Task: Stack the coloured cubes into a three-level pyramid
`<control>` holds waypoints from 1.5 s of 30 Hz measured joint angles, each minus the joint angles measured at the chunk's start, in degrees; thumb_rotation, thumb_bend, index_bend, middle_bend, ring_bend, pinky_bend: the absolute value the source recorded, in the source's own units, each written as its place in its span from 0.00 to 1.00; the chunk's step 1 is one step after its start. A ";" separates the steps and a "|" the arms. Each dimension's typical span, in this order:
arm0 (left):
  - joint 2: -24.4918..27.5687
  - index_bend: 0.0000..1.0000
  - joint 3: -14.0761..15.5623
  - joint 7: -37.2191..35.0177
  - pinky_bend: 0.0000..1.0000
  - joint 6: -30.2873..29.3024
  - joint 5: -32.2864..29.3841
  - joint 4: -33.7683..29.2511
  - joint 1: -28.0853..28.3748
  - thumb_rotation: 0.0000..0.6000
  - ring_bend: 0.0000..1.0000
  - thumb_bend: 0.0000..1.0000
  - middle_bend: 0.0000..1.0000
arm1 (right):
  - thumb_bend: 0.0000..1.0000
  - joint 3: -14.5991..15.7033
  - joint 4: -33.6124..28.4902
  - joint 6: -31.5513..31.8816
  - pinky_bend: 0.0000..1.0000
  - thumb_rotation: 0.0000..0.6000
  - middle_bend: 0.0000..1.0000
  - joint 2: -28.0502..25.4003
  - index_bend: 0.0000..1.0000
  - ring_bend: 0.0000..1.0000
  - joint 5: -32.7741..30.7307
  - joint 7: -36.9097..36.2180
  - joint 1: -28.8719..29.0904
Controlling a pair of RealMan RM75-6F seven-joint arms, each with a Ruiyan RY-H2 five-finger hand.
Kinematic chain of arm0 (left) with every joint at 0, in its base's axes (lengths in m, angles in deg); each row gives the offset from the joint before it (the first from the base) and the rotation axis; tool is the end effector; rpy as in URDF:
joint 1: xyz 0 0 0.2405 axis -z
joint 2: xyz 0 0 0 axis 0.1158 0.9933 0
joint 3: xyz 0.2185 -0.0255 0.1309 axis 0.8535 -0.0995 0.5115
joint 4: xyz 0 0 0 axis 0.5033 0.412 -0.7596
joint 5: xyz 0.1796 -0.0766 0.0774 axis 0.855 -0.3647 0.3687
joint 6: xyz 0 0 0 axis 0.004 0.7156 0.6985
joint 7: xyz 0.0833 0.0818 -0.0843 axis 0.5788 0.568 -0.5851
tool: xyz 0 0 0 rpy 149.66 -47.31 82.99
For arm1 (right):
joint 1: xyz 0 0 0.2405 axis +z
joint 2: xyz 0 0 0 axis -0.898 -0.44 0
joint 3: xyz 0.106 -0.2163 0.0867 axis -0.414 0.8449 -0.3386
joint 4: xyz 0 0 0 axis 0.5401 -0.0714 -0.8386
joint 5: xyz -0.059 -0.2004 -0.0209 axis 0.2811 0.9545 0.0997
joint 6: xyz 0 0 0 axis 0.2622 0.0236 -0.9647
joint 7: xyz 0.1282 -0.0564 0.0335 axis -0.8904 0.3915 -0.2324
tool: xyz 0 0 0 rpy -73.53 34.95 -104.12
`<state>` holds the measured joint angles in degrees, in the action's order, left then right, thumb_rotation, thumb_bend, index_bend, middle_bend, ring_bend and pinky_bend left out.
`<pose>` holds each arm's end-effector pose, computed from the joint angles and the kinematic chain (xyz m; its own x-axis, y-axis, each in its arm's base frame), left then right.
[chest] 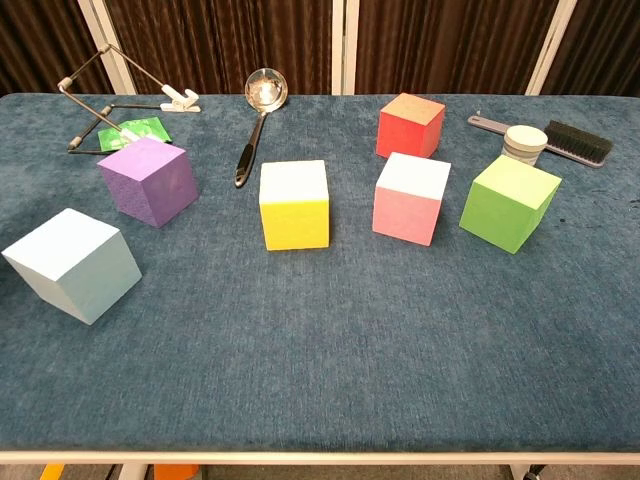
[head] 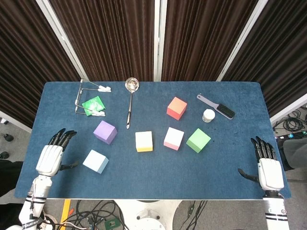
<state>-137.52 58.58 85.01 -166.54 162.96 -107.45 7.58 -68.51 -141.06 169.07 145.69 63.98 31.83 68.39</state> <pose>-0.2565 0.2260 0.0746 0.2183 0.0490 0.9746 0.9615 -0.1815 -0.2063 -0.2970 -0.1867 0.1052 0.2544 0.0192 0.9669 -0.9660 0.0534 0.2531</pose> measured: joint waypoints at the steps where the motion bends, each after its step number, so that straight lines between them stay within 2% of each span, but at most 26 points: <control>1: -0.03 0.13 0.01 0.02 0.16 0.07 0.00 -0.03 0.03 1.00 0.00 0.00 0.14 | 0.04 -0.04 -0.02 0.01 0.00 1.00 0.00 -0.01 0.00 0.00 0.01 -0.02 0.02; 10: 0.00 0.13 -0.29 -0.30 0.16 0.60 -0.34 -0.18 0.36 1.00 0.00 0.00 0.14 | 0.04 -0.21 -0.78 -0.17 0.00 1.00 0.00 -0.23 0.00 0.00 -0.04 0.38 0.24; 17: 0.29 0.13 -0.55 -4.83 0.16 2.86 -0.28 -1.89 1.64 1.00 0.00 0.00 0.14 | 0.04 -0.53 -2.83 -0.10 0.00 1.00 0.00 -0.74 0.00 0.00 0.23 1.55 0.61; 21: -0.44 0.13 -1.06 -2.06 0.16 4.75 0.05 -3.20 3.55 1.00 0.00 0.00 0.15 | 0.04 -0.86 -5.46 -0.36 0.00 1.00 0.00 -1.51 0.00 0.00 0.68 3.48 1.28; 26: -4.73 0.13 -4.47 2.20 0.13 9.73 -1.81 -6.54 8.87 1.00 0.00 0.00 0.15 | 0.04 -2.74 -7.84 -0.12 0.00 1.00 0.00 -2.28 0.00 0.00 0.41 4.35 2.23; 29: -7.33 0.13 -7.25 1.96 0.13 11.75 -4.85 -7.52 11.31 1.00 0.00 0.00 0.15 | 0.04 -3.59 -8.04 -0.03 0.00 1.00 0.00 -3.16 0.00 0.00 -0.74 3.33 2.38; 34: -10.96 0.13 -10.05 0.73 0.13 17.04 -9.39 -7.10 15.74 1.00 0.00 0.00 0.15 | 0.04 -4.51 -7.57 0.30 0.00 1.00 0.00 -5.17 0.00 0.00 -2.63 1.80 1.98; 41: -17.09 0.12 -10.64 0.71 0.12 21.38 -11.95 -2.23 20.50 1.00 0.00 0.00 0.15 | 0.04 -5.99 -6.95 -0.38 0.00 1.00 0.00 -7.81 0.00 0.00 -4.81 -1.04 1.99; 45: -20.16 0.12 -10.69 1.99 0.12 21.51 -12.79 1.27 21.81 1.00 0.00 0.00 0.17 | 0.04 -6.32 -6.93 -1.67 0.00 1.00 0.00 -8.75 0.00 0.00 -5.35 -1.40 2.64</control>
<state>-157.67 47.88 86.99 -145.03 150.17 -106.19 29.39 -74.83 -147.99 167.40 136.94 58.62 30.43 71.03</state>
